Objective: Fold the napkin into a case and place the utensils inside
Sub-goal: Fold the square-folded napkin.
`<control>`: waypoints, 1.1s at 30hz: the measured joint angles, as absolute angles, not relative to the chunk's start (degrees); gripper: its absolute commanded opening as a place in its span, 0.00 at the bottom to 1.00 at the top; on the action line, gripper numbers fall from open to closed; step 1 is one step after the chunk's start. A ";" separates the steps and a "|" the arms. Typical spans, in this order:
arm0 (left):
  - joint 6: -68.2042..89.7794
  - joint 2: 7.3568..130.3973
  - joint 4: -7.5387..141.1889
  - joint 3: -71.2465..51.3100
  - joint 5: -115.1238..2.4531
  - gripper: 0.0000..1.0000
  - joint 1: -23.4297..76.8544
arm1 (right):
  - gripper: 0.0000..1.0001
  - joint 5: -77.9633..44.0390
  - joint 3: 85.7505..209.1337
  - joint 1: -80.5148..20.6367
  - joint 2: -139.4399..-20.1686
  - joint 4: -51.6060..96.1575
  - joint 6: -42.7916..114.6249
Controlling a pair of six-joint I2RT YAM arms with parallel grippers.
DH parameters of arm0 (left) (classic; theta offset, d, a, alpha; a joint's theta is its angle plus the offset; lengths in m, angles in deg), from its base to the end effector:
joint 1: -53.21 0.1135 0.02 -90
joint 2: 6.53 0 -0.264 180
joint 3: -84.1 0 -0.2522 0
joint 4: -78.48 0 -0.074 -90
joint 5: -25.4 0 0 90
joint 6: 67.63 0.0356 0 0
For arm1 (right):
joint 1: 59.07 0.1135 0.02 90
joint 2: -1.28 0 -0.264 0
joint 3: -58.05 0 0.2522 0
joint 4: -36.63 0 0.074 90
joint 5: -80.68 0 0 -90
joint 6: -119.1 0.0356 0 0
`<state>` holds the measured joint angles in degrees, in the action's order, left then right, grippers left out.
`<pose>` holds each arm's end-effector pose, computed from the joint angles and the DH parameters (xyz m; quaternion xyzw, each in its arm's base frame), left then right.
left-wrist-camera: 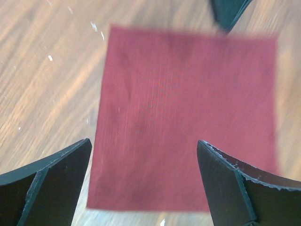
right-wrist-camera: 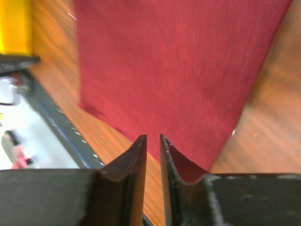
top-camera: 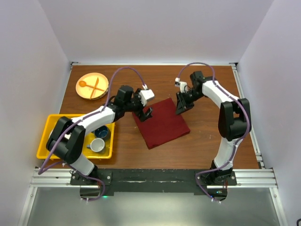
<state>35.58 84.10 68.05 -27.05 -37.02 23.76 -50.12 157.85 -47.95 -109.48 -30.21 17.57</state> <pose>0.2935 -0.1847 0.2276 0.4166 0.7501 -0.2729 0.4351 0.3708 0.0966 0.2137 -0.2193 0.9066 0.3462 0.1008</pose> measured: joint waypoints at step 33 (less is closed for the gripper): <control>64.08 73.33 54.31 -39.48 -40.72 0.38 4.94 | 0.20 -37.94 151.07 -44.37 -108.72 -27.06 15.06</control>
